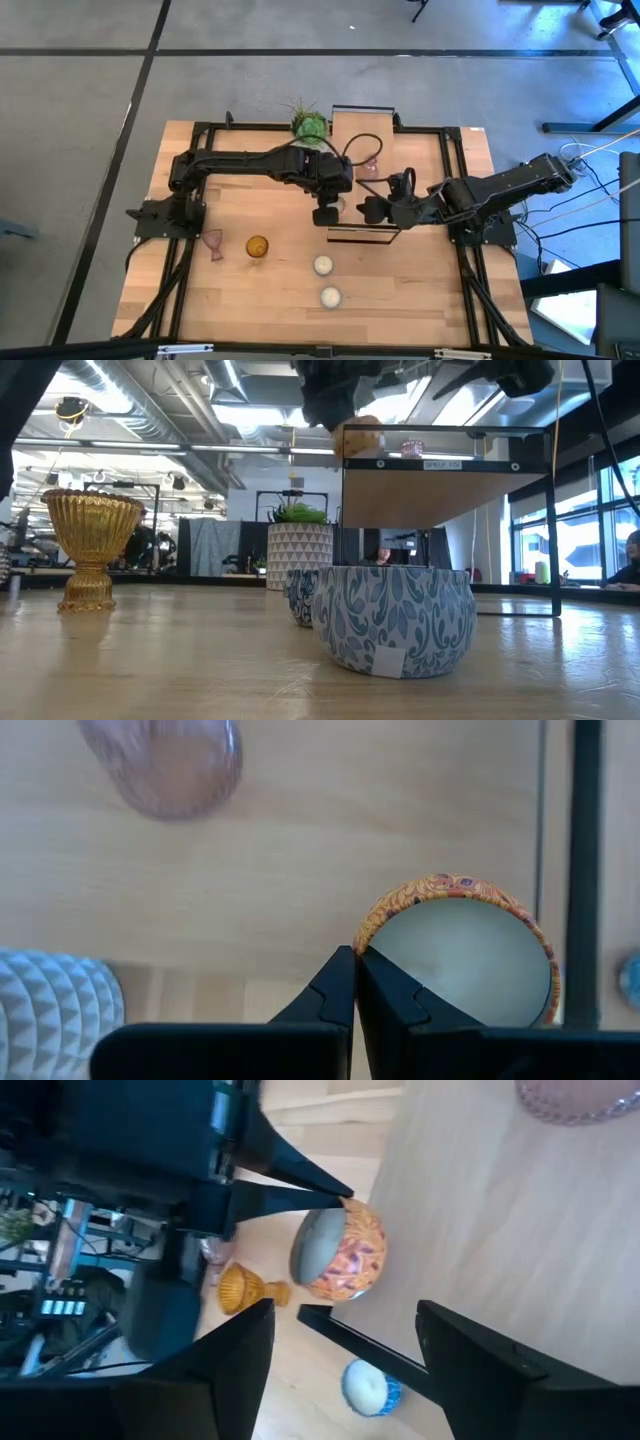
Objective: Pick & Place candle stick holders
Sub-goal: Put the orange patterned scented candle on the shelf
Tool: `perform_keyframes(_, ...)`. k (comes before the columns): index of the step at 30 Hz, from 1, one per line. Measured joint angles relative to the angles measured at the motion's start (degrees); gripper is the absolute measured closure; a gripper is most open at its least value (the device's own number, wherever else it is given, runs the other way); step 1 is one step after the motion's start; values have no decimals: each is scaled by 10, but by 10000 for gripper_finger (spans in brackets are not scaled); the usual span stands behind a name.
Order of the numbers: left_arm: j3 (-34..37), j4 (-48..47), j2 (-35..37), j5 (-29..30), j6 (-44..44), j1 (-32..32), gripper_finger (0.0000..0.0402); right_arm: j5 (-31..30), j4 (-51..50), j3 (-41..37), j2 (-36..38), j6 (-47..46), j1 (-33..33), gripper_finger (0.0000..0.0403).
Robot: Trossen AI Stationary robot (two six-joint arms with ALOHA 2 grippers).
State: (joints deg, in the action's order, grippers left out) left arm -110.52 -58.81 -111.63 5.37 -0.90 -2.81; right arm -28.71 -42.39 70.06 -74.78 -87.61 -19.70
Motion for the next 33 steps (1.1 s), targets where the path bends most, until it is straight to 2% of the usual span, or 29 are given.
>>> perform_keyframes(5, 0, 39, 0, -5, 7, 3, 399, -2, -3, 0, -2, 0, 0, 156)
perform_keyframes(13, 0, 36, -16, -30, 6, 1, 399, -2, -1, 0, -12, 0, 0, 156)
perform_keyframes(26, -1, 38, -27, -14, 8, 10, 399, -2, 3, 0, -14, 0, 0, 156)
perform_keyframes(33, -1, 43, -27, -3, 2, 13, 361, 3, 2, 0, -14, 0, 0, 156)
